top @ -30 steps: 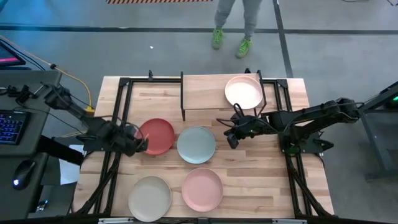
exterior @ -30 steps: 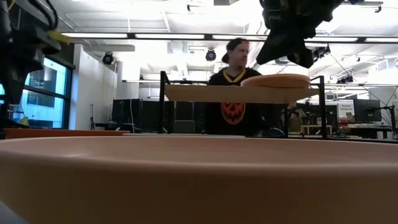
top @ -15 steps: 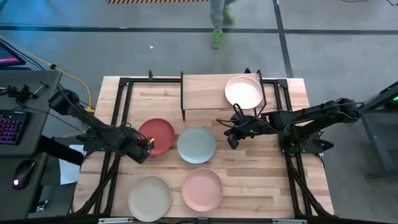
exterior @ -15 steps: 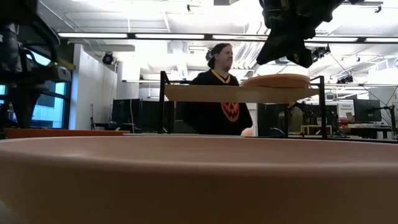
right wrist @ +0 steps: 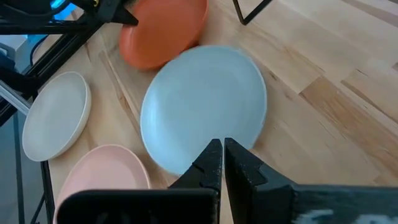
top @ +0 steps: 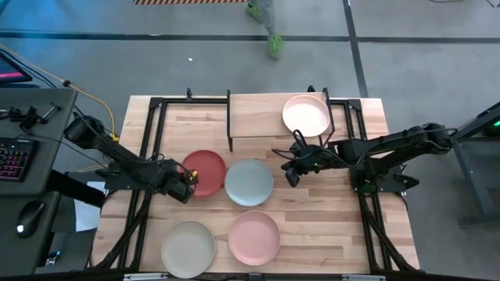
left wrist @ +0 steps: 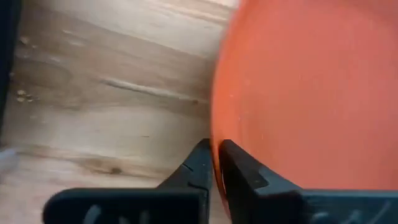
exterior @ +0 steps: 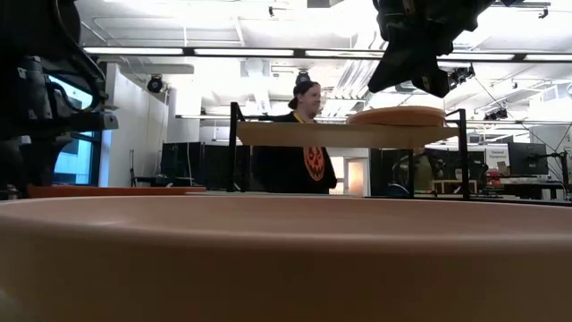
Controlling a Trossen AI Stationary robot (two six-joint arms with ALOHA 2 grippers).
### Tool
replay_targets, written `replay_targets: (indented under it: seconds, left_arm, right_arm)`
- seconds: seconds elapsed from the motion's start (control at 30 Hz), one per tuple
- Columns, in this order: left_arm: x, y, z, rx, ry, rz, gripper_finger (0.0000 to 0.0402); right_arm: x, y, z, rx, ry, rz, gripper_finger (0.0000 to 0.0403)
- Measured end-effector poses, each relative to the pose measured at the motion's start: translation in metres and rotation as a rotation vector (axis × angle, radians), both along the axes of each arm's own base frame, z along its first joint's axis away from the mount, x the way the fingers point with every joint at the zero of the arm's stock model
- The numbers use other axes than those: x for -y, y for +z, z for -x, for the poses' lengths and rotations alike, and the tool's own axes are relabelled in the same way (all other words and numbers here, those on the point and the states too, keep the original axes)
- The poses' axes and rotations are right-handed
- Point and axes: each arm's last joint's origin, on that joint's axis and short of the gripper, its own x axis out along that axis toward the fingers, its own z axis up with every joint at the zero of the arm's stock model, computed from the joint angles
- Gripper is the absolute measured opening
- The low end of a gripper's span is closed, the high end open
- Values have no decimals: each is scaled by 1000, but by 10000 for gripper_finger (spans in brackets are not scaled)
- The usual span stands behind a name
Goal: Place and stack plates onto a shelf
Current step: Put the orange plate on the shelf
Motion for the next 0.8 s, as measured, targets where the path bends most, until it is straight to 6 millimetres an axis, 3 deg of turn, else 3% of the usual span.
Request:
replay_targets:
  seconds: [0.2, 0.37, 0.53, 0.67, 0.8]
  left_arm:
    - [-3, 15, 8, 25, -67, 24, 4]
    - [-13, 49, 25, 108, -65, -27, 2]
    - [-13, 89, 27, 255, -285, 44, 1]
    - [-8, 128, 20, 360, -382, 90, 1]
    - [-4, 165, -2, 486, -430, 4, 1]
  right_arm:
    - [0, 0, 0, 2, -1, 1, 1]
    - [0, 1, 0, 8, -5, 10, 1]
    - [0, 6, -2, 58, 23, 39, 1]
    - [2, 16, 3, 111, 48, 83, 1]
    - [7, 31, 13, 174, 9, 128, 1]
